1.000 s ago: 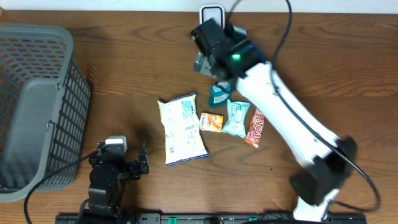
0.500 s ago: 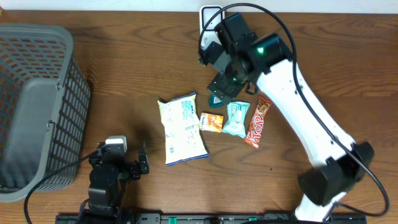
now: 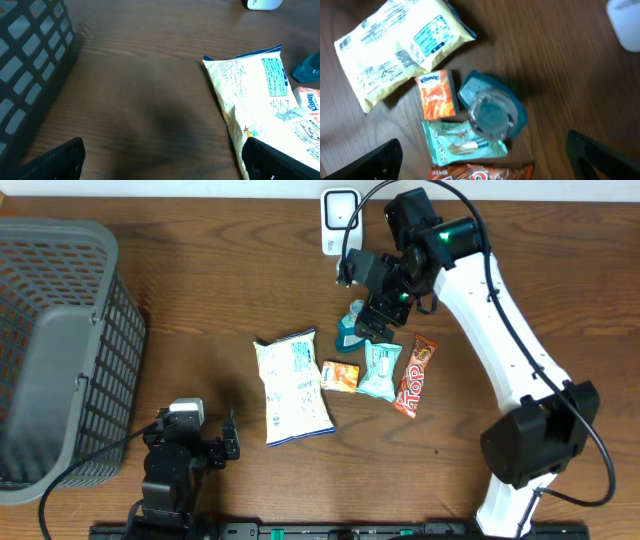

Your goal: Scan the item barcode

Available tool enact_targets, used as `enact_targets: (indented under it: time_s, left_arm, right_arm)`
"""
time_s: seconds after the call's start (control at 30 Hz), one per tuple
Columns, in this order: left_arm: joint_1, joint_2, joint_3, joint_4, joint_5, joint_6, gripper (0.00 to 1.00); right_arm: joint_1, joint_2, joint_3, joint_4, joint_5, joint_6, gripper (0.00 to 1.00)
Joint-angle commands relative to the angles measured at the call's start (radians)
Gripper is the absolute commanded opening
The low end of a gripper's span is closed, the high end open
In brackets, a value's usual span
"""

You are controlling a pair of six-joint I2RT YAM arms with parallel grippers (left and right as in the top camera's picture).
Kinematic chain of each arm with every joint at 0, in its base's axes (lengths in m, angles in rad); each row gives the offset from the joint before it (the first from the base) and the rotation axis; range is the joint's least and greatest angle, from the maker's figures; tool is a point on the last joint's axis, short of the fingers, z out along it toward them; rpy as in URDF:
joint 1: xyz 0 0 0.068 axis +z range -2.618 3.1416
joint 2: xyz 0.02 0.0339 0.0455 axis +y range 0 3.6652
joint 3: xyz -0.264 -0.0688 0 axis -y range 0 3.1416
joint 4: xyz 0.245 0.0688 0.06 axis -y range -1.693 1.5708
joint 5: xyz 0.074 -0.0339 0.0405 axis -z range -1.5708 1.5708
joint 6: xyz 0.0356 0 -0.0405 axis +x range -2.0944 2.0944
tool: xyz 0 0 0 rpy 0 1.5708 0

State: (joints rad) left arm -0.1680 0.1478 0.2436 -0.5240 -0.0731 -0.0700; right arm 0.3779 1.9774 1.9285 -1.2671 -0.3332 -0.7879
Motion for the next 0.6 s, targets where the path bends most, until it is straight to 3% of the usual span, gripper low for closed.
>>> enact_targets:
  time_s: [0.0,0.57]
  left_arm:
    - [0.002,-0.006,0.014,0.001,0.01,0.017,0.99]
    - [0.002,-0.006,0.014,0.001,0.01,0.017,0.99]
  right_arm:
    - [-0.006,0.055,-0.001,0.001,-0.024,-0.096,0.98]
    - [-0.004,0.232,-0.001,0.111,-0.024,-0.154,0.99]
